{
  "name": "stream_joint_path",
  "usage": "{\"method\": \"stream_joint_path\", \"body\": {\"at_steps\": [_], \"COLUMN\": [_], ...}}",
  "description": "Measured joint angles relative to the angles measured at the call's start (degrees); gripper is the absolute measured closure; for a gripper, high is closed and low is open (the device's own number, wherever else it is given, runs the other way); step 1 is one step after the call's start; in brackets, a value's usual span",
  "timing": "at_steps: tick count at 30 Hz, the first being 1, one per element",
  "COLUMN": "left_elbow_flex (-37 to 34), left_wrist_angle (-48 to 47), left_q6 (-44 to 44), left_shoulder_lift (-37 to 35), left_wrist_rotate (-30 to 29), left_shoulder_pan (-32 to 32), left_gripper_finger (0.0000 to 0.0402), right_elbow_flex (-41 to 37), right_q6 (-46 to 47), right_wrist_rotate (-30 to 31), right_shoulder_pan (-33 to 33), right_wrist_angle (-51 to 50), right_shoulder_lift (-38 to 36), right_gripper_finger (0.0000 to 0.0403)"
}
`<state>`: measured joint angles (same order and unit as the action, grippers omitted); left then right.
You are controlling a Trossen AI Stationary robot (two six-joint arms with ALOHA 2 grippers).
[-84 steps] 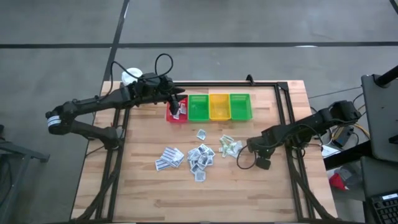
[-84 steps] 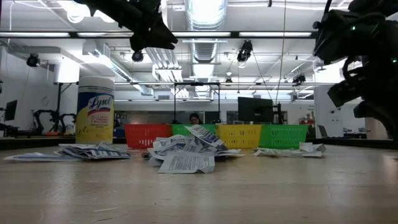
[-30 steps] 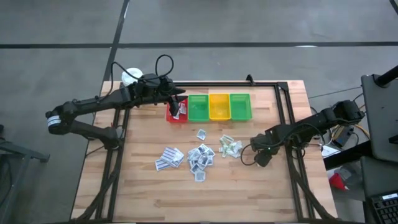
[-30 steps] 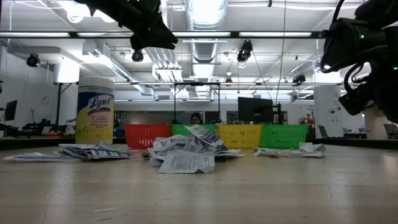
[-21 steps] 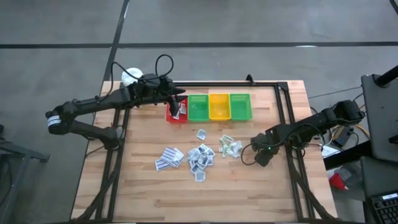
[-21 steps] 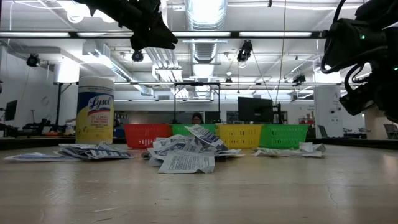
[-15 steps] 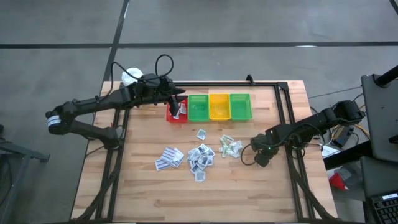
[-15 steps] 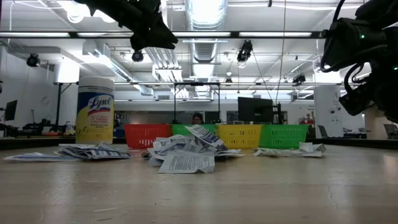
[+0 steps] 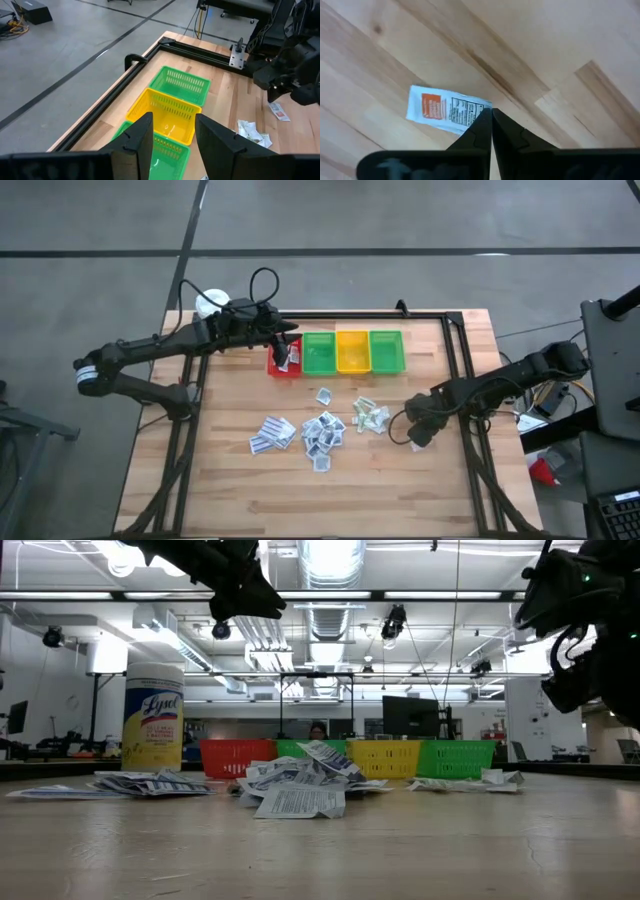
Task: Pick & Place First Aid Supplies
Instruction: Put the ointment pack into the red bin
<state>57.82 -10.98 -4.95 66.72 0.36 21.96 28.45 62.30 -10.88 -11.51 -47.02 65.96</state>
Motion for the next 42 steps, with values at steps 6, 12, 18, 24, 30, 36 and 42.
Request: {"method": "stream_joint_path", "body": {"at_steps": [6, 12, 18, 24, 30, 36, 42], "left_elbow_flex": [0.0, 0.0, 0.0, 0.0, 0.0, 0.0, 0.0], "left_wrist_angle": [0.0, 0.0, 0.1, 0.4, 0.4, 0.3, 0.3], "left_q6": [0.2, 0.3, 0.2, 0.1, 0.0, 0.0, 0.3], "left_shoulder_lift": [0.0, 0.0, 0.0, 0.0, 0.0, 0.0, 0.0], "left_wrist_rotate": [0.0, 0.0, 0.0, 0.0, 0.0, 0.0, 0.0], "left_shoulder_pan": [0.0, 0.0, 0.0, 0.0, 0.0, 0.0, 0.0], "left_gripper_finger": [0.0262, 0.0262, 0.0262, 0.0262, 0.0262, 0.0262, 0.0262], "right_elbow_flex": [-0.4, -0.4, -0.3, -0.3, -0.1, -0.5, -0.5], "right_q6": [3.0, 4.2, 5.3, 3.8, 0.6, 1.4, 2.8], "right_wrist_rotate": [2.3, 4.4, 8.4, 9.4, 6.3, 1.9, 1.9], "right_shoulder_pan": [0.0, 0.1, 0.8, 1.0, 1.0, 1.0, 1.0], "right_wrist_angle": [-0.6, -0.2, 1.0, 1.6, 1.4, 0.7, 0.7], "right_shoulder_lift": [-4.1, -5.4, -5.5, -5.4, -5.5, -5.4, -5.3], "right_gripper_finger": [0.0395, 0.0395, 0.0395, 0.0394, 0.0393, 0.0356, 0.0295]}}
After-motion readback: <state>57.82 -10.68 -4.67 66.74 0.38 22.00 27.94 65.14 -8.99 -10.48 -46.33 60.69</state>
